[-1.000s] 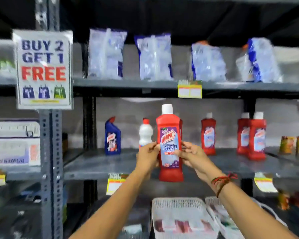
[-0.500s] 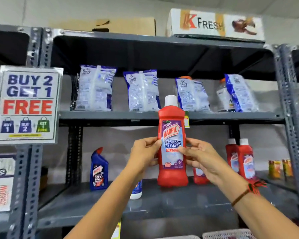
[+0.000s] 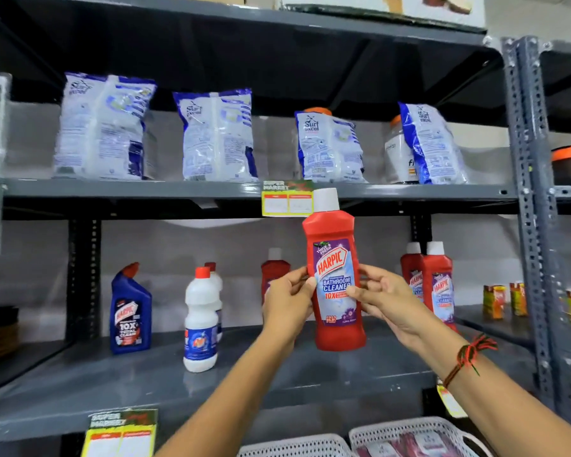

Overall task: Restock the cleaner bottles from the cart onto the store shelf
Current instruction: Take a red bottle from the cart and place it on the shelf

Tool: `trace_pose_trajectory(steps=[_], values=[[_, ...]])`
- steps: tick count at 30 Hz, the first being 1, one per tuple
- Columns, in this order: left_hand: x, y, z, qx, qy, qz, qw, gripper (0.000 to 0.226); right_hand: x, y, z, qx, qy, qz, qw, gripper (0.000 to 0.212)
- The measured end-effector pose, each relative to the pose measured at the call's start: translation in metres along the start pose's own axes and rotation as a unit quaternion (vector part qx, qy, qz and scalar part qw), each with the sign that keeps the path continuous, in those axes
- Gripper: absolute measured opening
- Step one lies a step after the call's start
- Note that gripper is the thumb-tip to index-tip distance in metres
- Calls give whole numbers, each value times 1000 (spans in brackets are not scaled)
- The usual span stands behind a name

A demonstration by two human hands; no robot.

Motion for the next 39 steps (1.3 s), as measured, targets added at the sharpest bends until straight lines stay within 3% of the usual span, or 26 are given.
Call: trace_pose_trajectory(steps=[5,7,10,16,18,27,36,39], values=[[-80,55,70,15,20,-6,1000,23,85,41,-55,-32,0,1,999,42],[-103,77,105,27,22,-12,999,32,110,56,-78,-43,4,7,999,43],[-127,99,149,47,40,-32,998,46,135,74,-110,-54,17,17,998,44],[-146,126,195,74,94,-80,990,50,162,104,-160,-79,64,47,994,49],[-143,131,202,77,105,-83,988,50,162,110,-167,-81,73,49,993,57],[-139,128,179,83,141,-109,981,29,157,133,-185,-85,76,53,992,47],[-135,137,188,84,134,-94,983,35,155,142,-195,-96,76,47,991,49],[-133,128,175,70,131,-94,984,38,152,136,-190,-61,46,-4,997,57]])
Point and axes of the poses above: each hand's wrist, its own y-axis towards the middle knuckle, its own x-axis out of the back of the hand, z = x × y, the point moved 2 cm from there along y, towards the middle knuckle, and after that the axes turned 3 degrees about y, right-handed, at the moved point
